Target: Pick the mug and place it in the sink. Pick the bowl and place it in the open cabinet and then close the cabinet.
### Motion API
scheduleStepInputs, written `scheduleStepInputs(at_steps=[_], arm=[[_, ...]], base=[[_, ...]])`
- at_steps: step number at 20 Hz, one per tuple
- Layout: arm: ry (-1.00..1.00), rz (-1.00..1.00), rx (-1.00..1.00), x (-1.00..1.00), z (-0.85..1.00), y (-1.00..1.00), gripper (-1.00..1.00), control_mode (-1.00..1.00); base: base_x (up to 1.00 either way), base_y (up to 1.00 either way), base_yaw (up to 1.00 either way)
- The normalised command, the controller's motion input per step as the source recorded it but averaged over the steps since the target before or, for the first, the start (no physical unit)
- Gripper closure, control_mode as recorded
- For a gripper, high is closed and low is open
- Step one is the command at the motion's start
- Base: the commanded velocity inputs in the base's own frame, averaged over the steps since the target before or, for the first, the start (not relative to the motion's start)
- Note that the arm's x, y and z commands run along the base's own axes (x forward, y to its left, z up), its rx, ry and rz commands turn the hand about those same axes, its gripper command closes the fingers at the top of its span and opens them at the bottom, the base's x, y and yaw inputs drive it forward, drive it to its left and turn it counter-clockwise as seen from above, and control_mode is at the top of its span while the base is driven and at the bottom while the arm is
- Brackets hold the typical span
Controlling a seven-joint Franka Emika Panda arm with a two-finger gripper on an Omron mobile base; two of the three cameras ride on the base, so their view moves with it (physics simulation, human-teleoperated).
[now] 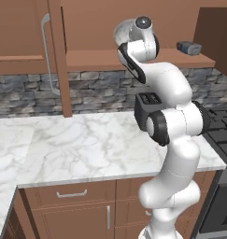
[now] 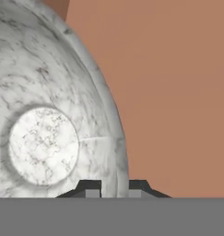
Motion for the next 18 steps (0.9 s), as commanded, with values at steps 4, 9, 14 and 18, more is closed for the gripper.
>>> scheduleStepInputs(at_steps=[4, 9, 14, 18], arm=[[0.06, 0.00, 0.00, 0.07, -0.13, 0.00, 1.00, -1.00], [0.10, 0.00, 0.00, -0.02, -0.16, 0.02, 1.00, -1.00], [0.10, 0.00, 0.00, -0.21, -0.13, 0.04, 1.00, -1.00], [0.00, 0.00, 0.00, -0.03, 0.00, 0.05, 1.00, -1.00]], base=[[0.00, 0.00, 0.00], [0.00, 0.00, 0.00], [0.00, 0.00, 0.00], [0.00, 0.00, 0.00]])
